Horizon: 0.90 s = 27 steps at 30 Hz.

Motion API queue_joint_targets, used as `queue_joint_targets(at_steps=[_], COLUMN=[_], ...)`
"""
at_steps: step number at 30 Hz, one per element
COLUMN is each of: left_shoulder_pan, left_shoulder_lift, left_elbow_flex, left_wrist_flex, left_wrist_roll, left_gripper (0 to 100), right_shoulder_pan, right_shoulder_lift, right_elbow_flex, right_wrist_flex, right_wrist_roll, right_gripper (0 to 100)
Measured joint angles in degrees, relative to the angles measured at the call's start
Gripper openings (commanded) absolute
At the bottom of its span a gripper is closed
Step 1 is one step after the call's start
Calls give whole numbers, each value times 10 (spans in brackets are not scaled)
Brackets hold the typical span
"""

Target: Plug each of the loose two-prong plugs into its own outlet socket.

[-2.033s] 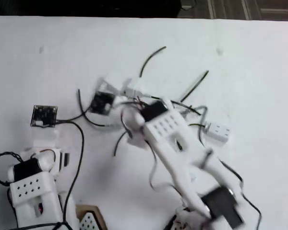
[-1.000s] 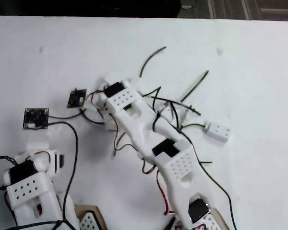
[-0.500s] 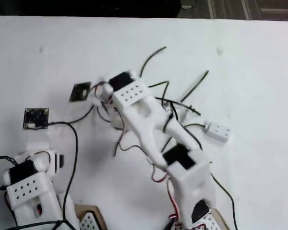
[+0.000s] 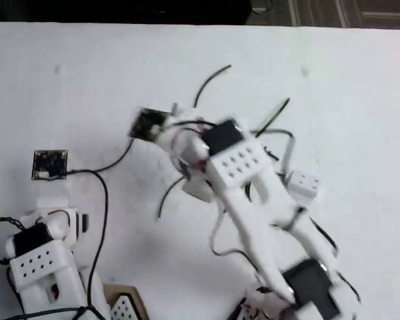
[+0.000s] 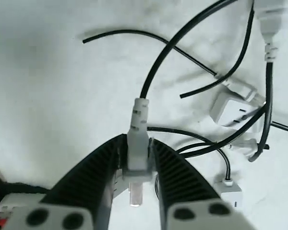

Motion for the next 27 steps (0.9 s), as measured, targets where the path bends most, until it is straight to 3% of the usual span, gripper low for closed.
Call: queue_joint_targets(at_steps=[6, 10, 14, 27], left_shoulder_pan=[0, 0, 0, 0], left_shoulder_lift=[0, 0, 0, 0], left_elbow_flex=[0, 0, 0, 0], left_wrist_flex=[0, 0, 0, 0], left_wrist_roll=[0, 0, 0, 0], left_gripper=[214, 214, 214, 214], right_shoulder_pan=[33, 33, 33, 33], right_shoulder_lift=[-87, -91, -91, -29], right_elbow_flex=[277, 378, 411, 413], right_wrist_flex=[-165, -212, -216, -226], right_wrist_roll=[-1, -1, -3, -1], right_gripper=[21, 57, 128, 119])
